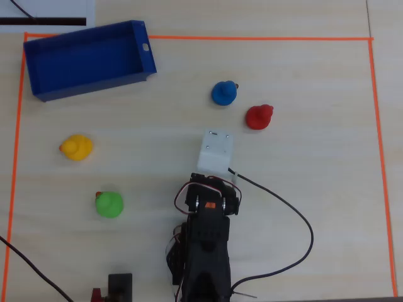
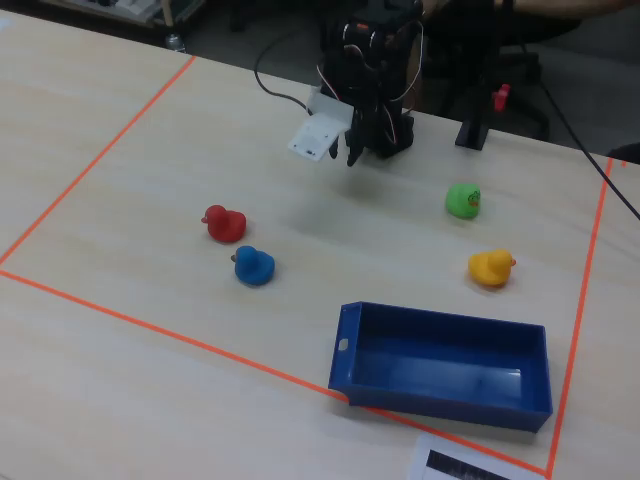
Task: Grasp green duck and put it into box.
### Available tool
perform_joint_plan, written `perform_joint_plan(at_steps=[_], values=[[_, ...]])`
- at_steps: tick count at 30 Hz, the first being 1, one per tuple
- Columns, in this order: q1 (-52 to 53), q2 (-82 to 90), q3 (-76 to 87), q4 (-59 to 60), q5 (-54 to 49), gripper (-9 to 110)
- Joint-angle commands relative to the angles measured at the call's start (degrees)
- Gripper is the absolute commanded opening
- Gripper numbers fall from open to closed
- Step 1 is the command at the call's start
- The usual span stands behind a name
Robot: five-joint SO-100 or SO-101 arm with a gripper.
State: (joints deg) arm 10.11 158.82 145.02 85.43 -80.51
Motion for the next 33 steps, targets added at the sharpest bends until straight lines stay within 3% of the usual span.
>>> perform_joint_plan(at_steps=[1, 5, 11, 18, 25, 33], values=[[0.4, -6.9, -21.6, 4.0, 1.5, 16], [-5.7, -8.9, -28.5, 6.3, 7.3, 25], [-21.3, -17.5, -39.6, 10.2, 19.2, 28], [-41.6, -25.8, -36.8, 2.6, 33.5, 29], [-54.5, -32.0, -32.7, -2.9, 38.6, 29], [-62.1, -32.3, -26.7, -5.5, 37.9, 29]])
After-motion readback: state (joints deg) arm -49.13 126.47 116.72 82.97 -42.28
